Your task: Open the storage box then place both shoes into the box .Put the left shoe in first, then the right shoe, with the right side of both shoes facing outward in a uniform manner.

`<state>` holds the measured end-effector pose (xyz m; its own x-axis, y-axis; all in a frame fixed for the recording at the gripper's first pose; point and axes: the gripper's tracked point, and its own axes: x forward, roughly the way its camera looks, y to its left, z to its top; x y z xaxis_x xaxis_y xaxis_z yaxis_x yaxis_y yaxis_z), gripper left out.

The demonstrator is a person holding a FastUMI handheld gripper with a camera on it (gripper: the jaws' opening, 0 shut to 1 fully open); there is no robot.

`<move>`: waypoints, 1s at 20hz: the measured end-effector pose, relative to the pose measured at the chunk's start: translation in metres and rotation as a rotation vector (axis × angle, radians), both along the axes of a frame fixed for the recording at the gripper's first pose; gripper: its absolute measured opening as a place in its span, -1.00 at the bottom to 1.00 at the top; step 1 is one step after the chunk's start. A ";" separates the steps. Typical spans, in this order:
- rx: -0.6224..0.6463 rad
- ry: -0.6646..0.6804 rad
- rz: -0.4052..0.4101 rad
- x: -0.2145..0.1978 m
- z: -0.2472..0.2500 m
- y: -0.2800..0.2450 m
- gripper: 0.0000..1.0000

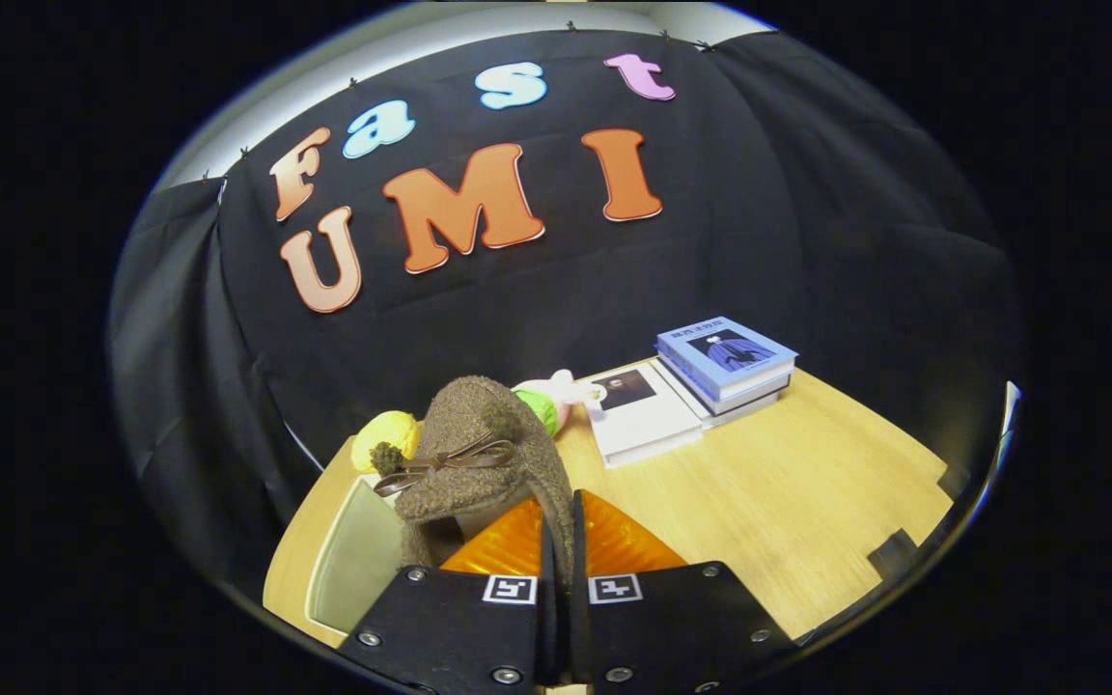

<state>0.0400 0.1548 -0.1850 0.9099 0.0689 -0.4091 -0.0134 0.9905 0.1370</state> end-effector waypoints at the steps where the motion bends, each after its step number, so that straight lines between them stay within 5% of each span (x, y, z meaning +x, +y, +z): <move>1: -0.008 0.001 0.011 0.000 -0.001 0.008 -0.90; 8: -0.031 0.060 0.069 0.002 -0.029 0.059 -0.90; 16: -0.067 0.117 0.030 0.010 -0.063 0.067 -0.90; 20: -0.087 0.119 0.021 0.008 -0.067 0.067 -0.65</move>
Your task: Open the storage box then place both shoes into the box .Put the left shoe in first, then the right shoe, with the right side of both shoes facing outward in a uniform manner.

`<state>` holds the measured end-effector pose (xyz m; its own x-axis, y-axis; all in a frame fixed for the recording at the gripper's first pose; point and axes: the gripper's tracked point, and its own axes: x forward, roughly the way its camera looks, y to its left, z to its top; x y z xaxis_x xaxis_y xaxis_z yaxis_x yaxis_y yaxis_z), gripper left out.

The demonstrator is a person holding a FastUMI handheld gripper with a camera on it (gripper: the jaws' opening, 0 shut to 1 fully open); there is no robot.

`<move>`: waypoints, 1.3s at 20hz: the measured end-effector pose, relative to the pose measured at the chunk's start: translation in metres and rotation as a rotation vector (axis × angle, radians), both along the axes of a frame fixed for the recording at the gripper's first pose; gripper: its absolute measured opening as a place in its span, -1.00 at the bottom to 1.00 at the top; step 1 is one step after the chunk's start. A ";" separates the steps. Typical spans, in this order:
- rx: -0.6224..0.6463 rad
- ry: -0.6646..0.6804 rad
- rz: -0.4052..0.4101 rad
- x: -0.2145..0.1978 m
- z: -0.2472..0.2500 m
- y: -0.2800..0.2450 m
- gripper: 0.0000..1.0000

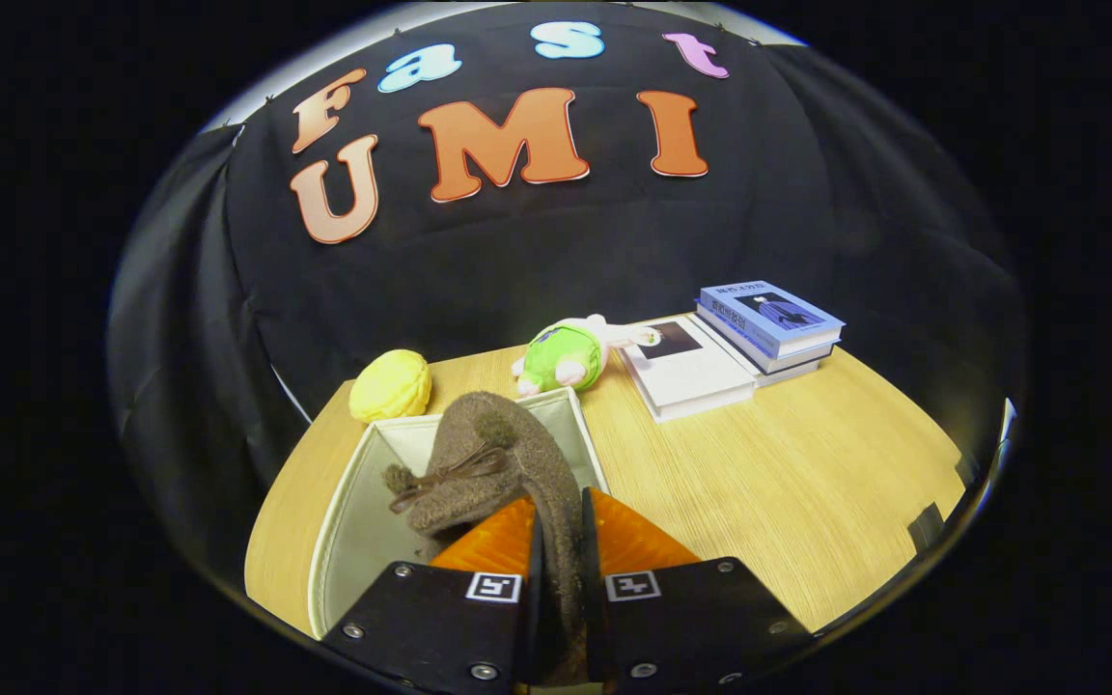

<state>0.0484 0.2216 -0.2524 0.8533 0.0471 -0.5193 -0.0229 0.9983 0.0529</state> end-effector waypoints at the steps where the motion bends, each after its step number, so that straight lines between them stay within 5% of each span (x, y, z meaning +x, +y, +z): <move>1: 0.008 -0.002 0.007 -0.001 0.001 0.003 -0.47; 4: 0.011 -0.049 0.004 0.002 0.014 -0.002 0.01; 7: 0.022 -0.068 0.011 0.003 0.021 -0.008 0.82; 8: 0.017 -0.073 0.016 0.003 0.024 -0.011 0.92; 26: -0.070 -0.411 0.061 -0.041 0.196 -0.133 0.97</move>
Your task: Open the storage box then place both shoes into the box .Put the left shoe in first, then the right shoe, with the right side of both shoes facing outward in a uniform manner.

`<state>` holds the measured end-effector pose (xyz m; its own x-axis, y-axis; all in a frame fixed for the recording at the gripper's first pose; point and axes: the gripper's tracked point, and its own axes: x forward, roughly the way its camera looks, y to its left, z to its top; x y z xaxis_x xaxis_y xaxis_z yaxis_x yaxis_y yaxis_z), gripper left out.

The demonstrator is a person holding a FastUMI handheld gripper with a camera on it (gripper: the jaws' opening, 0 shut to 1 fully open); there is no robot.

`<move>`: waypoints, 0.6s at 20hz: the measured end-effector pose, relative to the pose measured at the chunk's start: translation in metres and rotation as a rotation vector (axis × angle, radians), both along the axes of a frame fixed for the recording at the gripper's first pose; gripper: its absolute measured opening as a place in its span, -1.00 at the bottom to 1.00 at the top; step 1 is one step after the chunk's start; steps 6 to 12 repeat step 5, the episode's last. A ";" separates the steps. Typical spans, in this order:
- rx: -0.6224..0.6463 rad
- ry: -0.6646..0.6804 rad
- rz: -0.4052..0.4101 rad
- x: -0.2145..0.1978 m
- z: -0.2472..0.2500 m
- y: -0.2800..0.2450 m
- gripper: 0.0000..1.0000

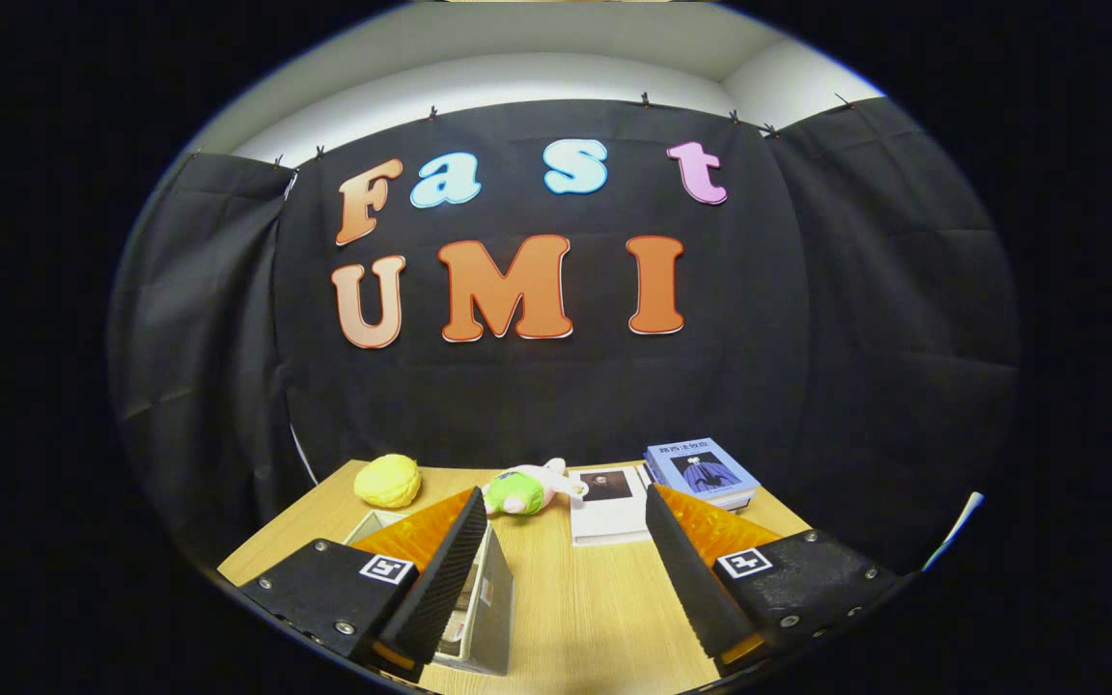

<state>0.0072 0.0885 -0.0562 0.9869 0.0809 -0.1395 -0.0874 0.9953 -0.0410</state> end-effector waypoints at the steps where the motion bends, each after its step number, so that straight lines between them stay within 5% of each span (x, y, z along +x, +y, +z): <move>1: 0.011 -0.017 -0.007 -0.005 0.006 -0.010 0.97; 12: 0.030 -0.059 -0.032 -0.020 0.018 -0.043 0.97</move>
